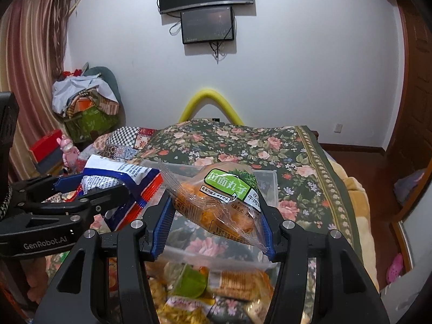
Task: Organize snacks
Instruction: 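Carry the chip bag with the left gripper while the right gripper carries the bread bag over the clear box, then open both grippers to drop the chip bag and bread bag into the box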
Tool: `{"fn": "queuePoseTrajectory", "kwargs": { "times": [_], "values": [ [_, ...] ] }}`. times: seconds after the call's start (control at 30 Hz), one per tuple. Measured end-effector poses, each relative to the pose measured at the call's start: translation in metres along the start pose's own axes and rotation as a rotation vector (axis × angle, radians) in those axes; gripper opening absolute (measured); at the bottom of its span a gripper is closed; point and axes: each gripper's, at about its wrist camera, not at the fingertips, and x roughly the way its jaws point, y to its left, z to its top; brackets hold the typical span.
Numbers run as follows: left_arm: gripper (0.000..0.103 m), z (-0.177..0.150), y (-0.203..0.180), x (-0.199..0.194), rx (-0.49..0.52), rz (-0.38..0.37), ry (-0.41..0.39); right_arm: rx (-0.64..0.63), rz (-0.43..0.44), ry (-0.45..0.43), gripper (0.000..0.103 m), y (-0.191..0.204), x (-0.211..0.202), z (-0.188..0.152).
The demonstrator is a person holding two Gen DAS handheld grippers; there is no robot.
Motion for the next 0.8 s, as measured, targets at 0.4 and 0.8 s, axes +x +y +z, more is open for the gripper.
{"fn": "queuePoseTrajectory", "kwargs": {
  "times": [0.4, 0.8],
  "values": [
    [0.069, 0.006, -0.002, 0.068, 0.034, 0.062, 0.121, 0.006, -0.01, 0.144, 0.051, -0.021, 0.048, -0.001],
    [0.072, -0.001, 0.006, 0.106, 0.008, 0.06, 0.249, -0.027, 0.008, 0.236, 0.052, -0.019, 0.074, -0.006]
  ]
}}
